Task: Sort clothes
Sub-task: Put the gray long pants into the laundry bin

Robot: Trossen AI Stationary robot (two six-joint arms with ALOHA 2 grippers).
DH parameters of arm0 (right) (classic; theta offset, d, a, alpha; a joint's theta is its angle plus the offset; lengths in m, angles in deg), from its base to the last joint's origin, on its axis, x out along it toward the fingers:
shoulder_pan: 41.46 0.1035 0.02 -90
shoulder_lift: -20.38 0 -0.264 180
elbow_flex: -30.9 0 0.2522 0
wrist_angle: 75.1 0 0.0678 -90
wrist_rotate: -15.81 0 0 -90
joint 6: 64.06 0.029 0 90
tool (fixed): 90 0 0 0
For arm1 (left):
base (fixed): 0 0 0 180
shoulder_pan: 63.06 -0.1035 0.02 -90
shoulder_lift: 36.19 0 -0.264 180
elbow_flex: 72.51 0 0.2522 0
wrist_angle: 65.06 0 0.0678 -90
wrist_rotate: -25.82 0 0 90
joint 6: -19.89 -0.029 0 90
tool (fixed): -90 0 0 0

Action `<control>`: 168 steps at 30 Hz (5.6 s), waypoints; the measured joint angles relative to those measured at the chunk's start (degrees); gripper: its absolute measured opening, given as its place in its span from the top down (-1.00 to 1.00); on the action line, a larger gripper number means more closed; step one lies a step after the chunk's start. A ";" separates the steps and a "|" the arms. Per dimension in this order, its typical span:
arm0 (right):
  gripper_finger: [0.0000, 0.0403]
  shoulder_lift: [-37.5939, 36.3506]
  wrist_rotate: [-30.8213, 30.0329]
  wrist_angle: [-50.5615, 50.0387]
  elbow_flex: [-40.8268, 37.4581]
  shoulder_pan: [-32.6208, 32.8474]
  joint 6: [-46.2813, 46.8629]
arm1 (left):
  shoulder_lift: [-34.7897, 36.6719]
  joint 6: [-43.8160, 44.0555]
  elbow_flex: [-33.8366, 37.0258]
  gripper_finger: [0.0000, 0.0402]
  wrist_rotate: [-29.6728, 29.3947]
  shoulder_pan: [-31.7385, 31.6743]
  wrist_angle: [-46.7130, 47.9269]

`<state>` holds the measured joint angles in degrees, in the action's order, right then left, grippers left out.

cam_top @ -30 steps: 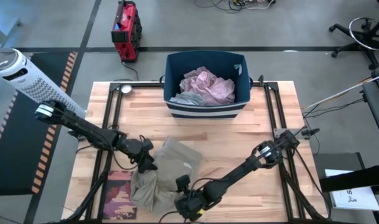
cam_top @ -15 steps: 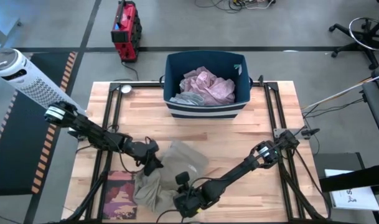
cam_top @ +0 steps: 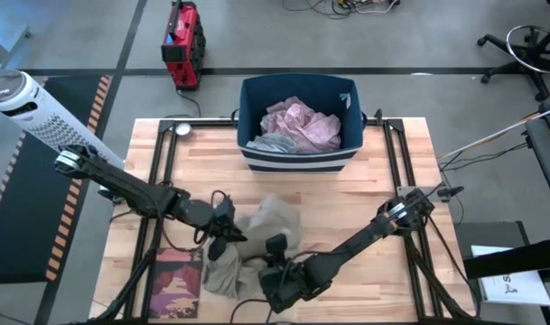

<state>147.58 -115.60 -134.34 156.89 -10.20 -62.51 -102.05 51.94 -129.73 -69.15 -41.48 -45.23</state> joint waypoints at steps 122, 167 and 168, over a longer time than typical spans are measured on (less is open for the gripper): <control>0.23 -40.65 35.13 -3.52 -12.00 -65.86 -23.30 | -40.98 -47.62 -87.99 -0.45 17.19 -59.48 40.45; 1.00 -30.11 53.90 13.25 -30.99 -69.29 -24.51 | 12.40 -43.31 -27.43 1.00 20.96 -59.41 15.56; 1.00 -31.25 53.95 14.46 -30.99 -69.29 -24.43 | 14.09 -42.94 -25.64 1.00 20.96 -59.41 14.83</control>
<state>116.34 -61.65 -119.89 125.89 -79.48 -86.94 -87.96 9.01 -155.37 -48.19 -100.89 -30.40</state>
